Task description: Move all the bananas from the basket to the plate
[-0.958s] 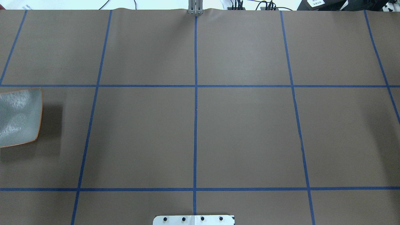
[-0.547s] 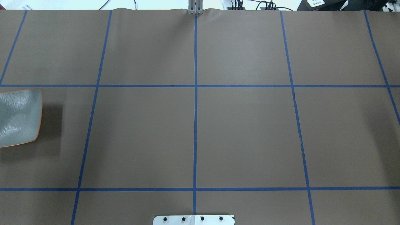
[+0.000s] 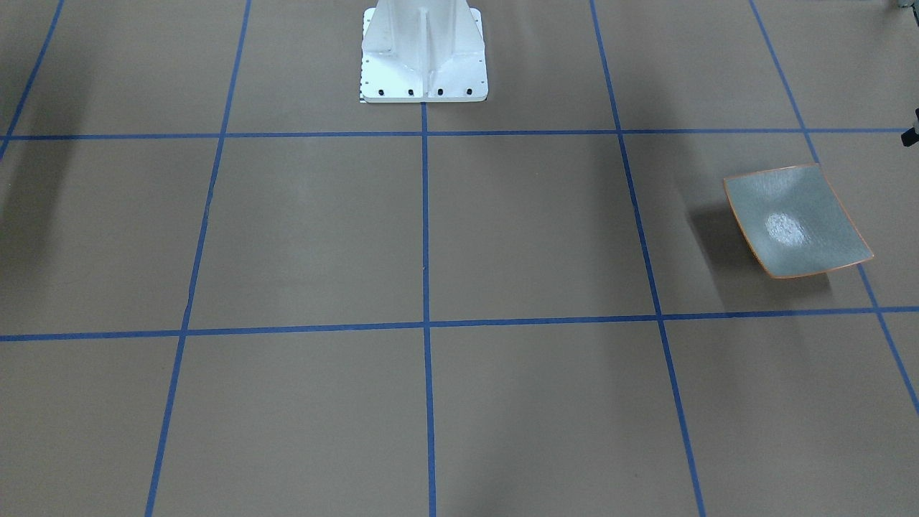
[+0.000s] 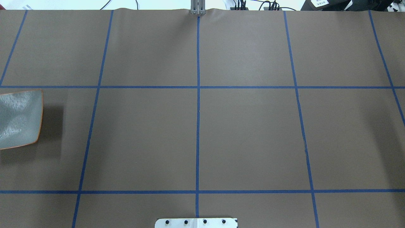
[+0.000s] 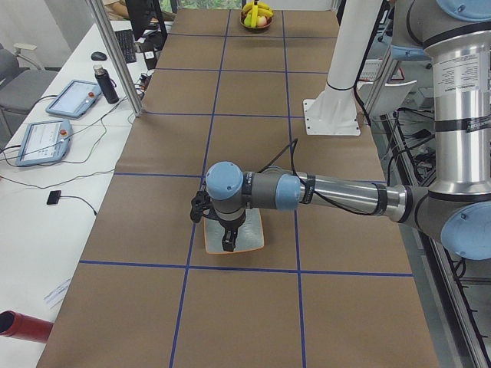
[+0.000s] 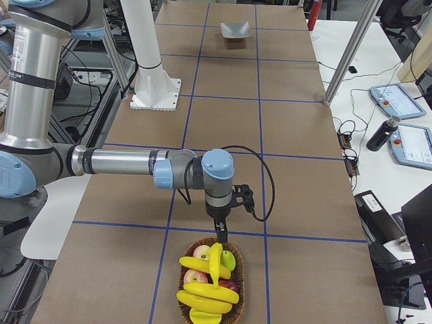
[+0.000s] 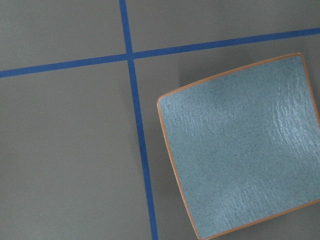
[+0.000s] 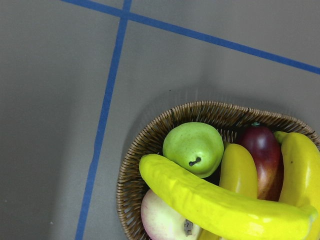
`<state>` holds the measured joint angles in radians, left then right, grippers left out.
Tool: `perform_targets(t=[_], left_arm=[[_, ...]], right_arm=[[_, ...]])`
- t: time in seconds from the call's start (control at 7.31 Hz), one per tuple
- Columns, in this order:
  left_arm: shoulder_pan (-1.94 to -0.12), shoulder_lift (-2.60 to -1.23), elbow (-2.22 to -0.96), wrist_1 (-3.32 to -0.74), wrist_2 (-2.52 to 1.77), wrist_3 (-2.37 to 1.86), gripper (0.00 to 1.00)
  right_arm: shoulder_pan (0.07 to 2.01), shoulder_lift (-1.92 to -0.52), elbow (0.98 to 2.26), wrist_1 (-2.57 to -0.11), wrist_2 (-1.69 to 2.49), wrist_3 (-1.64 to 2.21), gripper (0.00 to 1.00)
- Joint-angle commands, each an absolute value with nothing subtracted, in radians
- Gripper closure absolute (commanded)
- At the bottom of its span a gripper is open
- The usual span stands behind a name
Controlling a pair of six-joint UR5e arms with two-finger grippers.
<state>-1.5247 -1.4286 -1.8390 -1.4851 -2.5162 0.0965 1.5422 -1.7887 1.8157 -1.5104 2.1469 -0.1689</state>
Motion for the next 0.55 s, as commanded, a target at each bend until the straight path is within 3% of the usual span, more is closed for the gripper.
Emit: perform_targets(t=[0.0,0.41], left_arm=[[-1.525,-1.433,-1.839,-1.493,-2.569,0.089,0.0],[-1.525,-1.433,-1.812,-1.493,-2.569,0.087,0.0]], right_arm=[[1.542,-1.775,1.809,-1.419,2.151,-0.167,0.0],[1.542,-1.87,1.783,-1.176,2.206,-0.182,0.0]])
